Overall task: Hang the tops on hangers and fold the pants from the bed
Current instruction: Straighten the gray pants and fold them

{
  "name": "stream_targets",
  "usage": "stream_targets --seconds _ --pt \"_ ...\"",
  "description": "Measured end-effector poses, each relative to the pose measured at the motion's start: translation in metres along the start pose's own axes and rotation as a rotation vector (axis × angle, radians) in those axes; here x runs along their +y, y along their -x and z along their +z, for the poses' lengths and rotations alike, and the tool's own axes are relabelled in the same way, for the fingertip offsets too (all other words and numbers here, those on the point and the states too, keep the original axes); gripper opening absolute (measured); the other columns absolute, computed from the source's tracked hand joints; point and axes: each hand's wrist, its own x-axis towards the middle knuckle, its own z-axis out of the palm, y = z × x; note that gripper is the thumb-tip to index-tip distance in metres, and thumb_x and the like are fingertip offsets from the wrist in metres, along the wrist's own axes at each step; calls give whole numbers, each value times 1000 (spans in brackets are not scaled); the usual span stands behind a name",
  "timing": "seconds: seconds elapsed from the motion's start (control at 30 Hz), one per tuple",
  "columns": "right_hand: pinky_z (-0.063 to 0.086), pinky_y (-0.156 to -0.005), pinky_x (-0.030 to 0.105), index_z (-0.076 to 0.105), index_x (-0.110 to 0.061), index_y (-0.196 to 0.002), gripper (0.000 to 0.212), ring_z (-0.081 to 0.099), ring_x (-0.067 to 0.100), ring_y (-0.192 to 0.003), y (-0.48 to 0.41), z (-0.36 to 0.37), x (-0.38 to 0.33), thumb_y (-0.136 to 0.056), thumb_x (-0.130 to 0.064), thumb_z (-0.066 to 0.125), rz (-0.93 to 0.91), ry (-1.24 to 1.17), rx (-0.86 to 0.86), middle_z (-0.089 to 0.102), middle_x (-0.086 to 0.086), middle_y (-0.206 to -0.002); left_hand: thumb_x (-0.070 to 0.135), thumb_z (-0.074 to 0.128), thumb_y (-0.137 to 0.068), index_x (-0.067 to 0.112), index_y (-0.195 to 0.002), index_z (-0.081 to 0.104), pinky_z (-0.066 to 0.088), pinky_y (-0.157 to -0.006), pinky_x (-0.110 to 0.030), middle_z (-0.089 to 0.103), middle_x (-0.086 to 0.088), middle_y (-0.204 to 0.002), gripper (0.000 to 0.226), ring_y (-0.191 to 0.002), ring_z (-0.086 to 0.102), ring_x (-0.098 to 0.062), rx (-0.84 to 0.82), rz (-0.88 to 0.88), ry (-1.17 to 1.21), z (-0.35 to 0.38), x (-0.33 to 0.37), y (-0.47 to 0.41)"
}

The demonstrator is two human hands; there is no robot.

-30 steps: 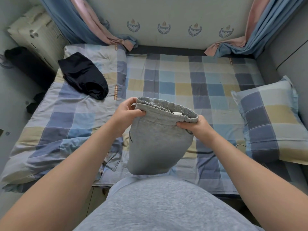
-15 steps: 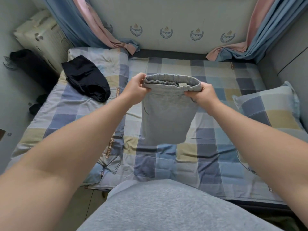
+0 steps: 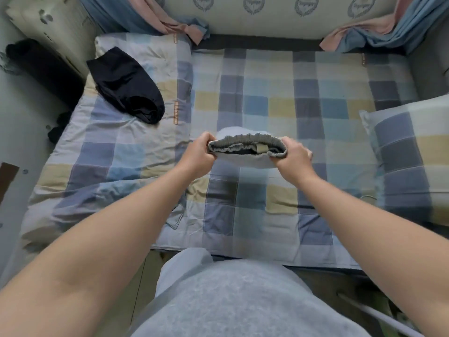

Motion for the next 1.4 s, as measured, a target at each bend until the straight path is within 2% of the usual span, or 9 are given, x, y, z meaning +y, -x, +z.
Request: stream_targets --seconds 0.2,0.37,0.47,0.67,0.77,0.87,1.0,1.17,1.4 --pt "24 -89 34 63 -23 -110 23 52 28 -113 76 115 87 -89 -16 66 161 210 -277 62 0 -110 -3 49 -87 26 -90 46 34 -54 -30 54 3 -82 29 -81 52 -25 -269 -285 -112 103 -112 46" --pt "26 -85 36 61 -23 -100 19 52 27 -109 168 196 134 -86 -12 64 365 214 -473 61 -2 -105 -4 46 -82 21 -97 47 45 -81 -41 61 -10 -102 29 -98 55 -34 -451 -429 -163 171 -198 103" --pt "31 -93 38 63 -23 -104 25 53 28 -110 215 233 147 -83 -9 61 464 202 -562 61 1 -108 0 47 -81 25 -94 45 42 -83 -39 62 -6 -102 28 -100 56 -33 -568 -477 -212 197 -244 140" --pt "34 -88 39 64 -30 -105 14 56 28 -113 270 293 156 -92 -31 61 570 151 -760 63 -4 -115 18 58 -87 22 -94 45 45 -82 -38 62 -7 -106 15 -96 55 -31 -862 -533 -305 220 -319 181" --pt "37 -88 39 65 -29 -105 18 57 27 -114 276 306 155 -89 -39 67 666 115 -796 66 -5 -113 15 58 -86 17 -95 45 39 -72 -33 60 -9 -105 16 -91 52 -28 -943 -522 -330 224 -336 178" --pt "37 -86 38 60 -28 -93 8 60 28 -107 262 313 158 -87 -31 65 751 71 -756 67 -5 -97 10 56 -84 13 -94 48 39 -70 -32 61 -10 -103 14 -93 57 -29 -945 -529 -329 227 -341 157" --pt "48 -95 44 65 -21 -101 17 61 31 -106 213 313 167 -85 -24 63 823 -29 -672 70 4 -102 18 64 -76 10 -109 58 44 -78 -31 62 -8 -111 34 -104 60 -26 -861 -563 -234 228 -334 100" --pt "52 -88 37 69 -16 -98 15 65 26 -102 127 311 186 -83 -21 71 764 -125 -503 72 4 -100 1 54 -89 6 -100 58 40 -75 -34 55 -12 -99 13 -90 52 -24 -678 -568 -119 235 -325 20" --pt "51 -88 33 71 -14 -99 17 66 25 -102 9 308 209 -83 -18 73 692 -190 -329 73 8 -104 9 56 -94 14 -100 53 40 -63 -24 55 -5 -91 8 -80 49 -17 -389 -480 33 247 -297 -77"
